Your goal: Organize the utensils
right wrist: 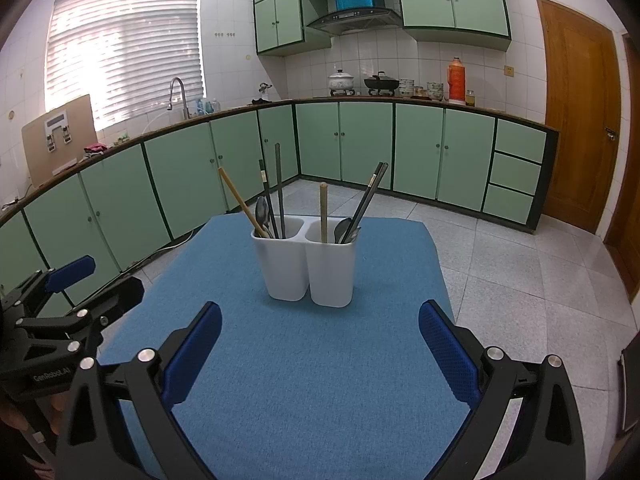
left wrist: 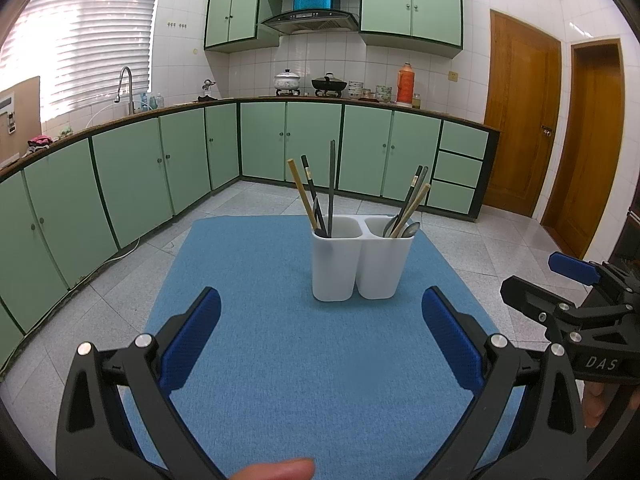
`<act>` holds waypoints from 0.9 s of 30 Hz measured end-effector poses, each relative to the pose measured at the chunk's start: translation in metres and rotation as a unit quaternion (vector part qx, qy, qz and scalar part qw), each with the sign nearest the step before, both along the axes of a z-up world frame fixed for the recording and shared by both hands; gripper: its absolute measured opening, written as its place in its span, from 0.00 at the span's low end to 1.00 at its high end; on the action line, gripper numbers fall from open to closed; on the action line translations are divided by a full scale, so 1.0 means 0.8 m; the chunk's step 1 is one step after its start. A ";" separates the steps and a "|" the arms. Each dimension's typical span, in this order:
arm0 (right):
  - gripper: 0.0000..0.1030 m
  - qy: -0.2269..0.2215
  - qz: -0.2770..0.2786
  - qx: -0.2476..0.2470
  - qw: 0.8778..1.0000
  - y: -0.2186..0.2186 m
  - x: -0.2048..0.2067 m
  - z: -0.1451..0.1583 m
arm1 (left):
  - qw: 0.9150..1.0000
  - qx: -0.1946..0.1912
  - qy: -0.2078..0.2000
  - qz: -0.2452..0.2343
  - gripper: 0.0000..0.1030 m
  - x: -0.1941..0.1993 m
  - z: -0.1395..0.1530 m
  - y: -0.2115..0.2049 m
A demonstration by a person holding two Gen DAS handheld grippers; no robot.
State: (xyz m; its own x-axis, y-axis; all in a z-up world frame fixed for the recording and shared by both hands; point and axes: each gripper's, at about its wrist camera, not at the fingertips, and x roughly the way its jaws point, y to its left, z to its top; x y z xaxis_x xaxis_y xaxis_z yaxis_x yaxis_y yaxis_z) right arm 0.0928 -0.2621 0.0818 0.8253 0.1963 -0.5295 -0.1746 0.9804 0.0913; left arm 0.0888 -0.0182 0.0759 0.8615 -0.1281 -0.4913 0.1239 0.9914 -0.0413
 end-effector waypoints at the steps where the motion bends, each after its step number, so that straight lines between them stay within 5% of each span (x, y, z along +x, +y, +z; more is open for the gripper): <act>1: 0.94 0.000 0.000 0.000 1.000 0.000 0.000 0.000 | 1.000 0.000 0.000 0.000 0.95 0.000 0.000 0.000; 27: 0.94 -0.001 -0.003 -0.004 1.000 -0.002 0.000 -0.002 | 1.000 0.000 0.000 0.002 0.95 0.002 0.001 0.002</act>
State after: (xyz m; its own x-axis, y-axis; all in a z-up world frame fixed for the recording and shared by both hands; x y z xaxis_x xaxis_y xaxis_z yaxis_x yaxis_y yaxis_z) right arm 0.0930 -0.2634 0.0801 0.8272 0.1877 -0.5296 -0.1692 0.9820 0.0838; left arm 0.0903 -0.0170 0.0769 0.8623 -0.1249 -0.4908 0.1202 0.9919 -0.0411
